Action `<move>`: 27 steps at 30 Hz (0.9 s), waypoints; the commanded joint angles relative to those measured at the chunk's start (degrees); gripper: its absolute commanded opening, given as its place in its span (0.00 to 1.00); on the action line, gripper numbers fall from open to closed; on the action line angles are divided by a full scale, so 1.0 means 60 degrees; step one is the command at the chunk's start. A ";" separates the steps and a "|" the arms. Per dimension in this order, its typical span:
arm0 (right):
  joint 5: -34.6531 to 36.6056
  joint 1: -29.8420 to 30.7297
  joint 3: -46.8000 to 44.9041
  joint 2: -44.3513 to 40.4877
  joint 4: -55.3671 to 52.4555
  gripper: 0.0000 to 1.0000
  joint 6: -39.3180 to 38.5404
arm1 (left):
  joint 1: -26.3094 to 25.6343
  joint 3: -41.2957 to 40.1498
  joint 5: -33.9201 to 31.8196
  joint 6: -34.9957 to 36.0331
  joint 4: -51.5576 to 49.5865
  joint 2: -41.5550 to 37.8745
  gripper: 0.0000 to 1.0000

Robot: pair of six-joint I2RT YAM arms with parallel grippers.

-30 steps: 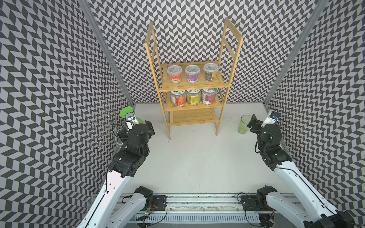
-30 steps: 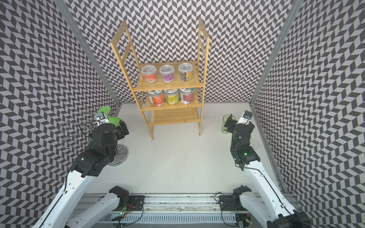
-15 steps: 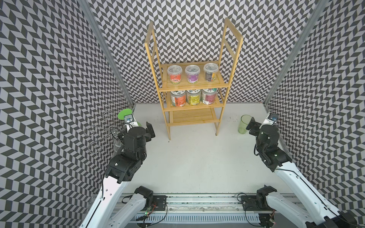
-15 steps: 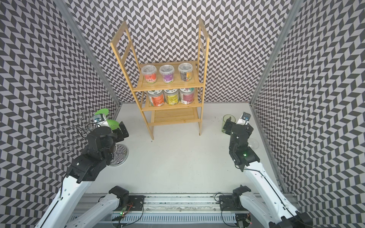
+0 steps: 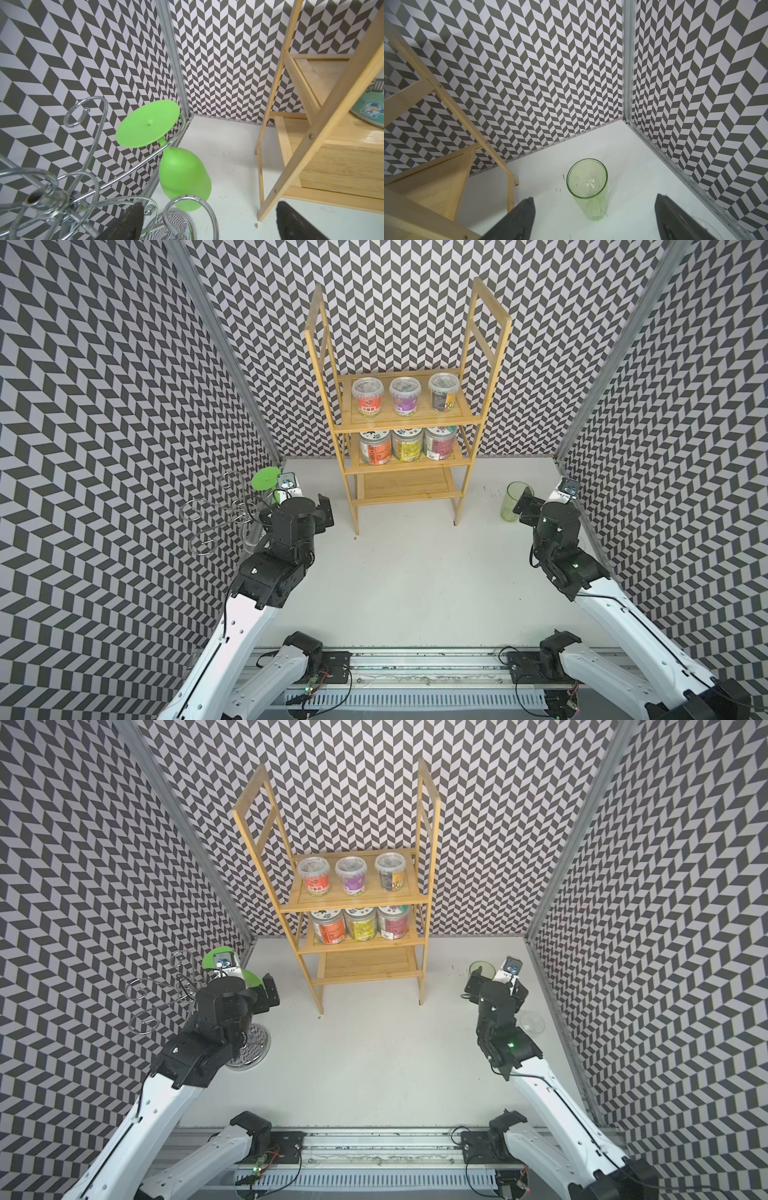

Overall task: Place the seed container on the shelf
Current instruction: Reset both arms

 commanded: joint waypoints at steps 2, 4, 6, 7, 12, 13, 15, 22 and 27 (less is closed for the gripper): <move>0.0281 0.0182 0.0314 0.0116 0.0216 0.94 0.0172 | -0.0041 0.0204 -0.0114 0.0217 -0.0551 0.0082 0.99; 0.0326 0.0263 0.0340 0.0197 0.0211 0.94 0.0201 | -0.0046 0.0274 0.0002 0.0165 -0.0693 0.0221 0.98; 0.0408 0.0343 0.0386 0.0290 0.0204 0.94 0.0233 | -0.0052 0.0297 0.0266 0.0149 -0.0769 0.0317 0.98; 0.0437 0.0380 0.0409 0.0336 0.0215 0.94 0.0231 | -0.0049 0.0272 0.0385 0.0162 -0.0747 0.0287 0.98; 0.0560 0.0505 0.0446 0.0455 0.0176 0.94 0.0298 | -0.0336 0.0224 0.0557 0.0304 -0.0512 -0.0046 0.98; 0.0588 0.0521 0.0432 0.0455 0.0161 0.94 0.0350 | -0.0474 0.0161 0.0521 0.0309 -0.0469 -0.0115 0.99; 0.0643 0.0564 0.0416 0.0484 0.0117 0.94 0.0468 | -0.0722 -0.0026 0.0417 0.0270 -0.0438 -0.0296 1.00; 0.0840 0.0787 0.0475 0.0638 0.0094 0.94 0.0575 | -0.1469 -0.0802 0.0379 -0.0328 -0.0650 -0.0435 0.99; 0.0904 0.0926 0.0520 0.0771 0.0179 0.94 0.0569 | -0.1942 -0.1088 0.0012 -0.0305 -0.0427 -0.0379 1.00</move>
